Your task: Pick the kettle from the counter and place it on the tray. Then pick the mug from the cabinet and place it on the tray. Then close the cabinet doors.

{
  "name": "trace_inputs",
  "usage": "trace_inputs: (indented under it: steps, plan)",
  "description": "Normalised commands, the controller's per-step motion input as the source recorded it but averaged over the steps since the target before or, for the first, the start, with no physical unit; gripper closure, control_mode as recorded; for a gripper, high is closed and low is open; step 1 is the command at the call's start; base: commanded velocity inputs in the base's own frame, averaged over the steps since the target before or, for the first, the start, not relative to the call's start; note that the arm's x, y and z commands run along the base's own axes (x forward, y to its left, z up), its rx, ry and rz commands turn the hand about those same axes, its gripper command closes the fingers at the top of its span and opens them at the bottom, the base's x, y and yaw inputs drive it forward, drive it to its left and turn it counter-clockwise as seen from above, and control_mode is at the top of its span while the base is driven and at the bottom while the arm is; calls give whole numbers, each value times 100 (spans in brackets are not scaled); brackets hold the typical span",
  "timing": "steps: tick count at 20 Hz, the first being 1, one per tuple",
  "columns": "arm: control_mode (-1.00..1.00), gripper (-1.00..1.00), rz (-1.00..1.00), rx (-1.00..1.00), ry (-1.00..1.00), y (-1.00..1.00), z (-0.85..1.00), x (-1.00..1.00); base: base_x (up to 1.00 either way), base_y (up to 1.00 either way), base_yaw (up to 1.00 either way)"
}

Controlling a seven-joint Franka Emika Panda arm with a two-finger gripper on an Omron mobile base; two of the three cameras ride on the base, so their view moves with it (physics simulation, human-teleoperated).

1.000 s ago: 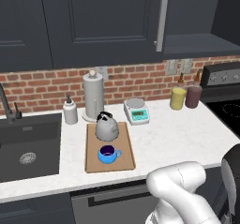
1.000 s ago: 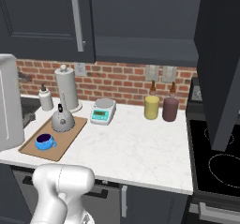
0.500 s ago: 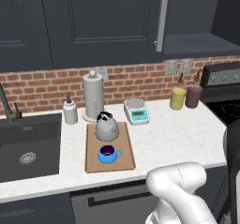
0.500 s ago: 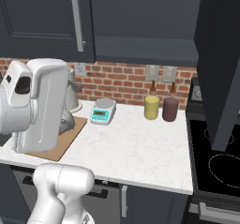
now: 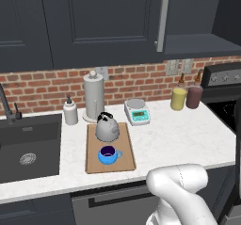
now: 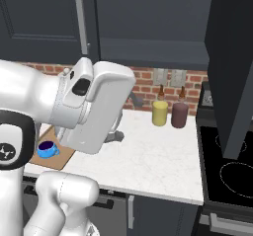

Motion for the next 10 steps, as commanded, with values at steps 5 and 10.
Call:
trace_inputs:
  steps: [5, 10]
  plan:
    - [-100, -100, -44, 1, 1, -84, 0, -7, 0, 0, 0]
    - [-100, -100, -36, 0, 0, -75, 0, -30, 0, 0, 0]
